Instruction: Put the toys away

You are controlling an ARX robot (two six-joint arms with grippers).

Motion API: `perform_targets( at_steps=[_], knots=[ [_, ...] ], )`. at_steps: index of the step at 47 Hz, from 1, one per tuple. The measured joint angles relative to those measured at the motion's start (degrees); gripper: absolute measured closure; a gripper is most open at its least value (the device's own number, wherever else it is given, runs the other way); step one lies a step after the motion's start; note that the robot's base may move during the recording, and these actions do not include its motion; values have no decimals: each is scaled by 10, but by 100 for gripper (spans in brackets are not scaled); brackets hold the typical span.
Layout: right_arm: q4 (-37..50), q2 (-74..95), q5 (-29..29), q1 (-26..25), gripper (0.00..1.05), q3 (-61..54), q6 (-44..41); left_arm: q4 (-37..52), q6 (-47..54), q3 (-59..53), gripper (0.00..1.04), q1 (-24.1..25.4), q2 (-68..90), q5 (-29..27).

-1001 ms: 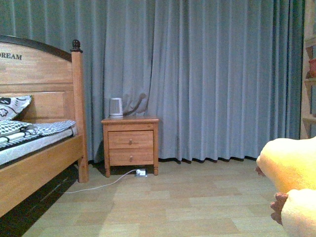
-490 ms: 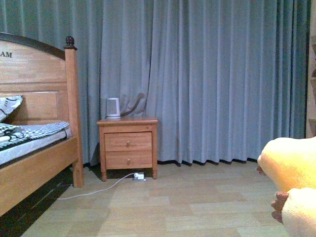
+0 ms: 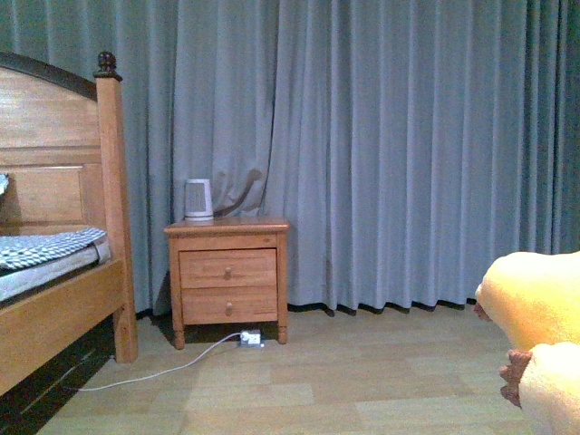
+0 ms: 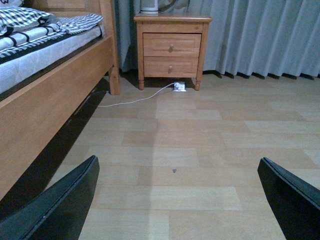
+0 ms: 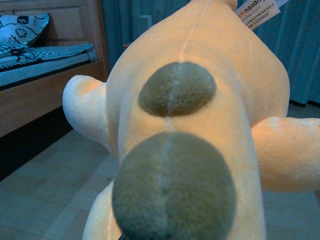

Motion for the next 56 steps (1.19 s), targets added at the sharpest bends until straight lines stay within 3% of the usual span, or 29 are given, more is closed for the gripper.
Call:
perform_targets(
  at_steps=[56],
  knots=[
    [0,0,0,0,97,0,0,0,0,0,6,0,0,-1]
  ],
)
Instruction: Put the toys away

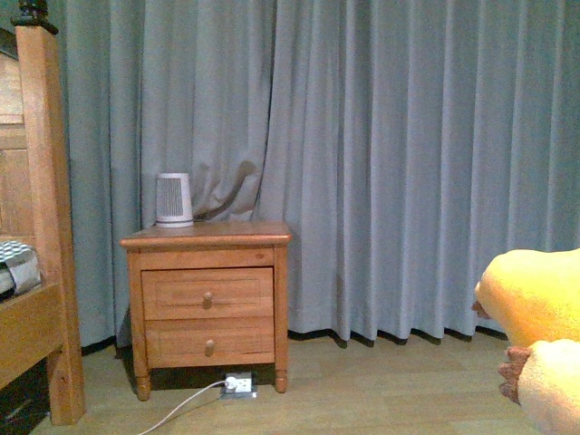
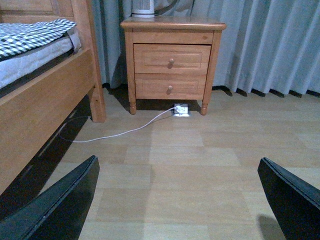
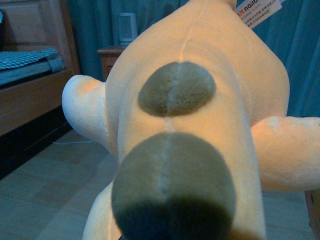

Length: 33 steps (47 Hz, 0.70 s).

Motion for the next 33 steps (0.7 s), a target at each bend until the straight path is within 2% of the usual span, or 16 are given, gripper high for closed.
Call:
perform_targets(
  at_steps=[33],
  knots=[
    [0,0,0,0,97,-1,0,0,0,0,6,0,0,0]
  ],
)
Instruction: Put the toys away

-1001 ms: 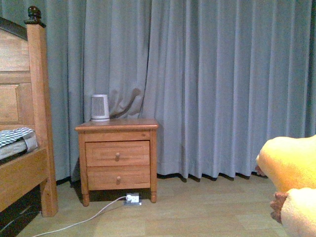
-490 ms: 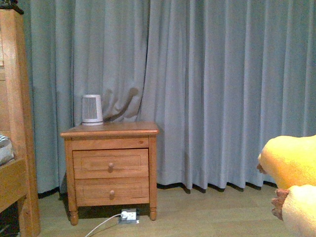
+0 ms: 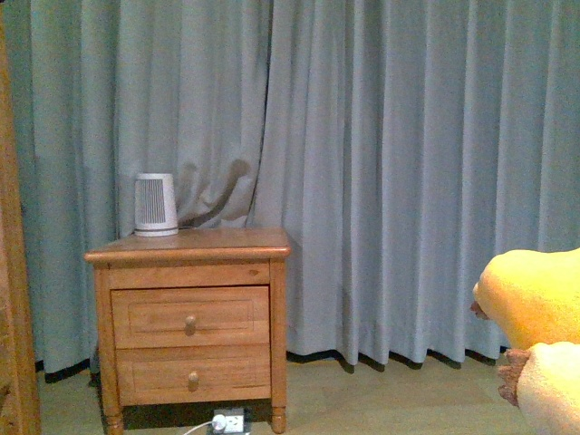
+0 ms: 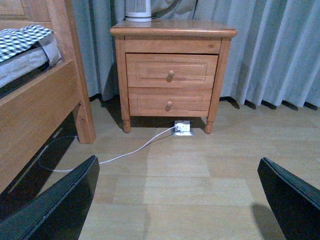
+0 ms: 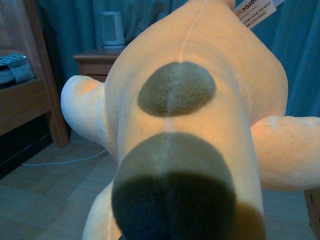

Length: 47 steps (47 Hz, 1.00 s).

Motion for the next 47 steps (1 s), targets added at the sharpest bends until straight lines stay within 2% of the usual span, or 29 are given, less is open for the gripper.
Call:
perform_targets(
  at_steps=[47],
  knots=[
    [0,0,5,1,97,-1,0,0,0,0,6,0,1,0]
  ],
)
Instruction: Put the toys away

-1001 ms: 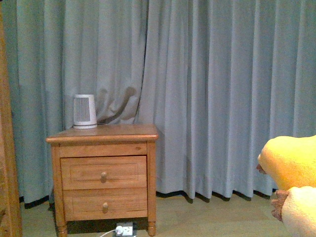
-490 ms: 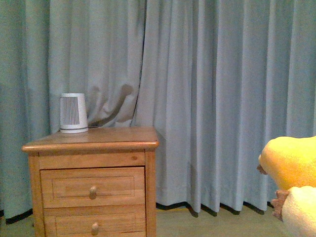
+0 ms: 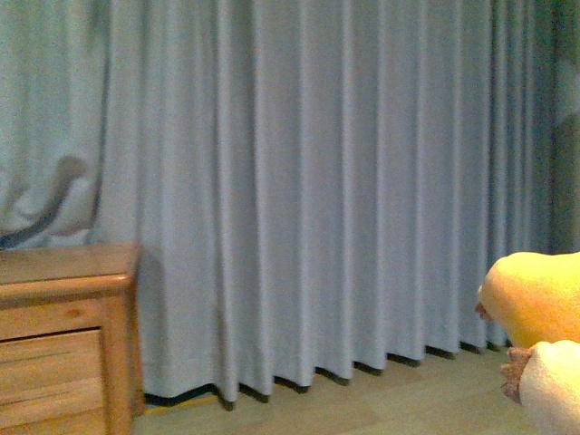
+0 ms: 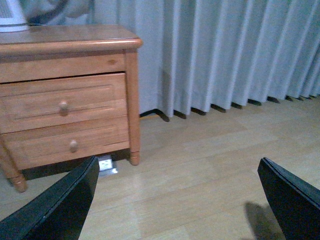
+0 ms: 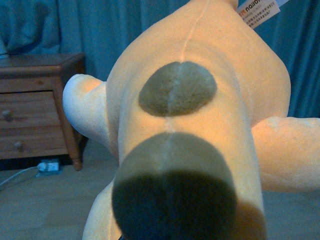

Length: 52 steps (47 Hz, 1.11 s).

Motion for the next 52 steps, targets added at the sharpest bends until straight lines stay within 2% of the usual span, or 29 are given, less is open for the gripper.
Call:
perform_targets(
  at_steps=[52],
  knots=[
    [0,0,-3,0,97,-1,0,0,0,0,6,0,0,-1]
  ],
)
